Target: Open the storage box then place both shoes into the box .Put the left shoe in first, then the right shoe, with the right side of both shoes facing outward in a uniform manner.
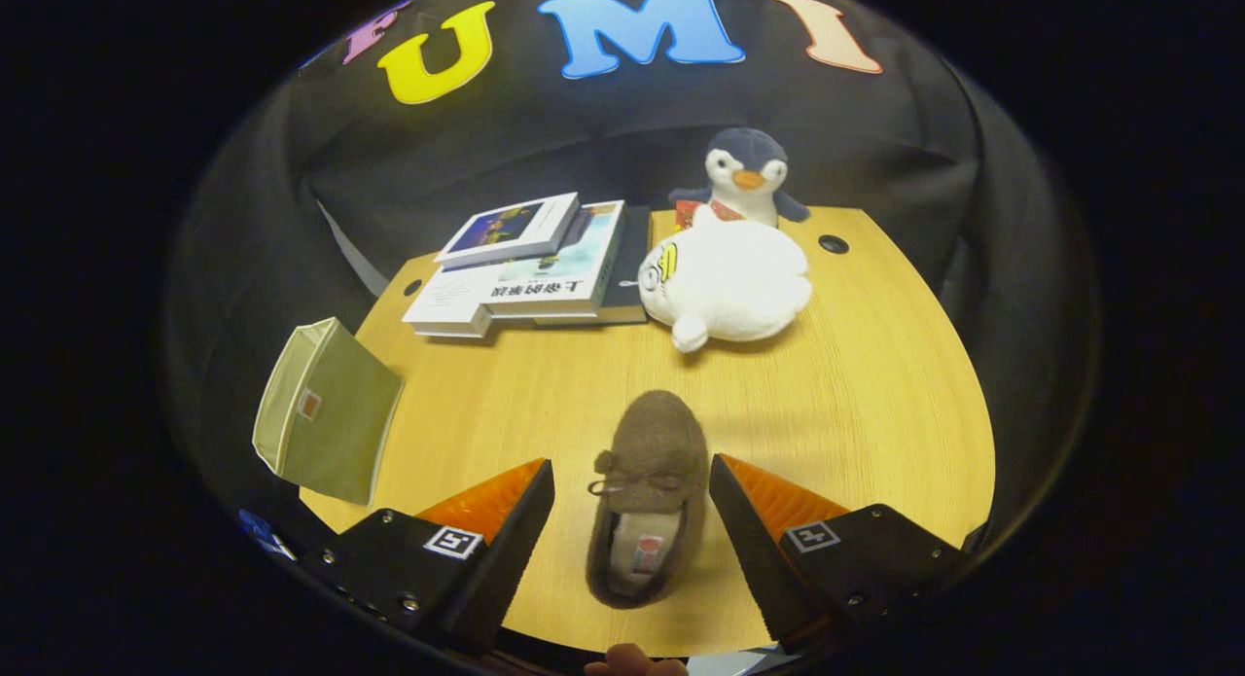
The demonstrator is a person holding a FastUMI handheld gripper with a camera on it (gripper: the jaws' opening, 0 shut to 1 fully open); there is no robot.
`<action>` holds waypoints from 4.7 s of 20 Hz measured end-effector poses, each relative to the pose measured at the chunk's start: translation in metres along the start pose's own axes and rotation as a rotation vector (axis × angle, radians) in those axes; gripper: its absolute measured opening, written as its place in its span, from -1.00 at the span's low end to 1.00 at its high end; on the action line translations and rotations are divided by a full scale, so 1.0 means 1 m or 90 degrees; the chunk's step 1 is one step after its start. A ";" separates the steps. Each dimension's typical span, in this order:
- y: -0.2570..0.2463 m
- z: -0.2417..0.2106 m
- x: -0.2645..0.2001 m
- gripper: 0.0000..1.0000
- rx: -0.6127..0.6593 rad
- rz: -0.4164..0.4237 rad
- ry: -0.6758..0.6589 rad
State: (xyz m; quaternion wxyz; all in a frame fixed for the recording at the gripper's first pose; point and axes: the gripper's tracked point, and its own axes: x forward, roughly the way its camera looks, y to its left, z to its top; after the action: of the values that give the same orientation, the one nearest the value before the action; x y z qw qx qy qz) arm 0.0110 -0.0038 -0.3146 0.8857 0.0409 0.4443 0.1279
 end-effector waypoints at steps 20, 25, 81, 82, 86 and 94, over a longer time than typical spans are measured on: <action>-0.051 -0.052 0.091 -0.76 0.004 -0.068 0.121; -0.023 -0.038 0.067 -1.00 0.077 -0.021 0.122; 0.490 0.053 0.061 -1.00 -0.230 0.212 0.168; 0.494 0.053 0.062 -1.00 -0.230 0.209 0.171; 0.500 0.043 0.068 -0.94 -0.215 0.209 0.183; 0.497 0.067 0.050 0.94 -0.205 0.263 0.111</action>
State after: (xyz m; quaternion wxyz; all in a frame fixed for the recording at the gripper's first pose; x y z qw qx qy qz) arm -0.0012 0.4917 -0.2204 0.7945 -0.0222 0.4748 0.3780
